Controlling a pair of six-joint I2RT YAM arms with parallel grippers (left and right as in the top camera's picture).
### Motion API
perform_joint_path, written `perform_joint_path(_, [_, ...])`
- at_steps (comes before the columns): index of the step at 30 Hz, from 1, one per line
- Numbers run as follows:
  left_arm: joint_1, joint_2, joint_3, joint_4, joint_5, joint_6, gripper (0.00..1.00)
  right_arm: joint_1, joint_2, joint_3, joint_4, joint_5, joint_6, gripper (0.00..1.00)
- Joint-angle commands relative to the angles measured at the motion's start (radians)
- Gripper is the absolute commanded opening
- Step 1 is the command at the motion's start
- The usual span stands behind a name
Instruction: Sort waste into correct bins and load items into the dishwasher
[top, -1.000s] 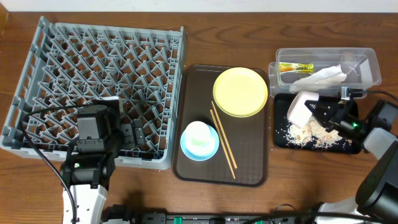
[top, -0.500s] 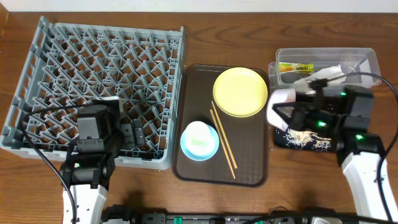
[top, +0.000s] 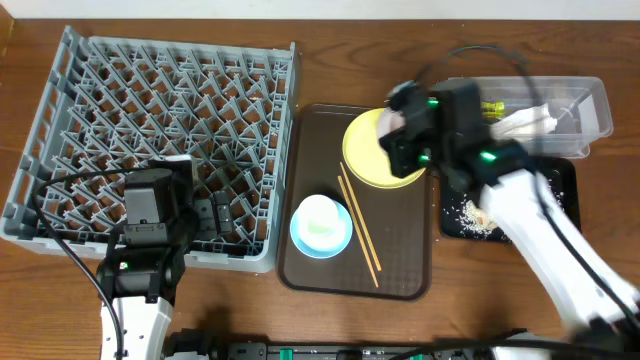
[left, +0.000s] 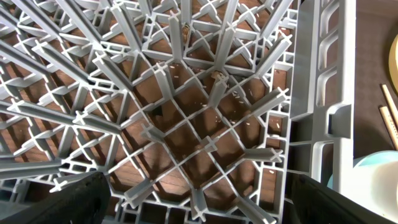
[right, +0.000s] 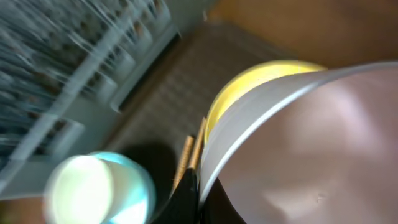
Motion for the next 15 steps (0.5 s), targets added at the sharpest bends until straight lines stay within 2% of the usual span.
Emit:
perform_joint_path(1, [0.004, -0.001, 0.026, -0.002, -0.002, -0.009, 0.96, 0.036, 0.135, 0.010, 0.030, 0.090, -0.066, 0.01])
perform_joint_path(9, [0.004, -0.001, 0.026, -0.002, -0.002, -0.009, 0.96, 0.066, 0.285, 0.010, 0.111, 0.091, -0.066, 0.04])
perform_joint_path(11, [0.004, -0.001, 0.026, -0.002, -0.002, -0.009, 0.96, 0.077, 0.291, 0.010, 0.103, 0.091, -0.066, 0.14])
perform_joint_path(13, [0.004, -0.001, 0.026, -0.002, -0.002, -0.009, 0.96, 0.087, 0.281, 0.011, 0.092, 0.091, -0.066, 0.20])
perform_joint_path(14, [0.004, -0.001, 0.026, -0.002, -0.002, -0.009, 0.96, 0.091, 0.263, 0.019, 0.074, 0.084, -0.064, 0.35])
perform_joint_path(15, [0.004, -0.001, 0.026, -0.002, -0.002, -0.009, 0.96, 0.092, 0.247, 0.031, 0.053, 0.080, -0.057, 0.38])
